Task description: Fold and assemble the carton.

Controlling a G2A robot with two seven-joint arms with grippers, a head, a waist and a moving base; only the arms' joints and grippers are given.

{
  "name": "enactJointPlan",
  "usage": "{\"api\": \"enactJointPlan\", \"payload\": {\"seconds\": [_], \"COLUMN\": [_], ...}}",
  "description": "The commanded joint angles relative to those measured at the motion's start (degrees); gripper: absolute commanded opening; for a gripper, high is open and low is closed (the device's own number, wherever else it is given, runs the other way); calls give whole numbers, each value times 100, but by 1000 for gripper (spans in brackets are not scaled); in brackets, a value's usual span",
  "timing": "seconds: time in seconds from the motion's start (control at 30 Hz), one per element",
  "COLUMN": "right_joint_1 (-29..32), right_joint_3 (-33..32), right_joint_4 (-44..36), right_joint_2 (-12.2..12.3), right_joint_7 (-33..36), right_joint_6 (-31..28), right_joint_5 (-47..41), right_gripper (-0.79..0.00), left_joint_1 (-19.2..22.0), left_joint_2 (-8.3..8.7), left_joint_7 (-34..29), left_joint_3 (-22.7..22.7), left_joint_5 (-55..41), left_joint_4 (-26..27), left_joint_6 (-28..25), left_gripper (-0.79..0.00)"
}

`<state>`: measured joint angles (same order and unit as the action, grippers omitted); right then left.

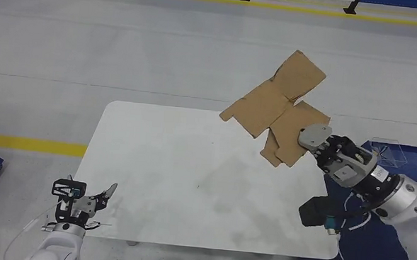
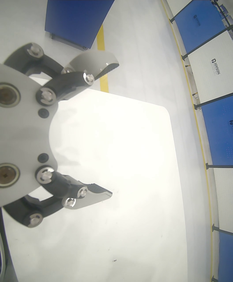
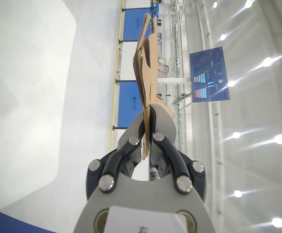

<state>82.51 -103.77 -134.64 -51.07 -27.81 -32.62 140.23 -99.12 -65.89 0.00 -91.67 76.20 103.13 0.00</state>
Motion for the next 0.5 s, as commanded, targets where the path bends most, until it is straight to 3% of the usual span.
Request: {"api": "enactJointPlan", "payload": {"seconds": [0.0,0.13,0.27,0.37,0.47], "right_joint_1": [577,1205,1573,1590,1288], "right_joint_3": [247,741,1198,1299,892], "right_joint_4": [0,0,0,0,0], "right_joint_2": [-10,-21,-55,-94,-114], "right_joint_7": [-32,13,250,252,-53], "right_joint_6": [962,1945,2484,2462,1951], "right_joint_5": [920,1914,2349,1607,6], "right_gripper": [-785,-785,-785,-785,-785], "left_joint_1": [0,0,0,0,0], "left_joint_2": [0,0,0,0,0], "left_joint_7": [0,0,0,0,0], "left_joint_3": [0,0,0,0,0], "left_joint_5": [0,0,0,0,0], "left_joint_4": [0,0,0,0,0], "left_joint_6": [0,0,0,0,0], "left_gripper": [0,0,0,0,0]}}
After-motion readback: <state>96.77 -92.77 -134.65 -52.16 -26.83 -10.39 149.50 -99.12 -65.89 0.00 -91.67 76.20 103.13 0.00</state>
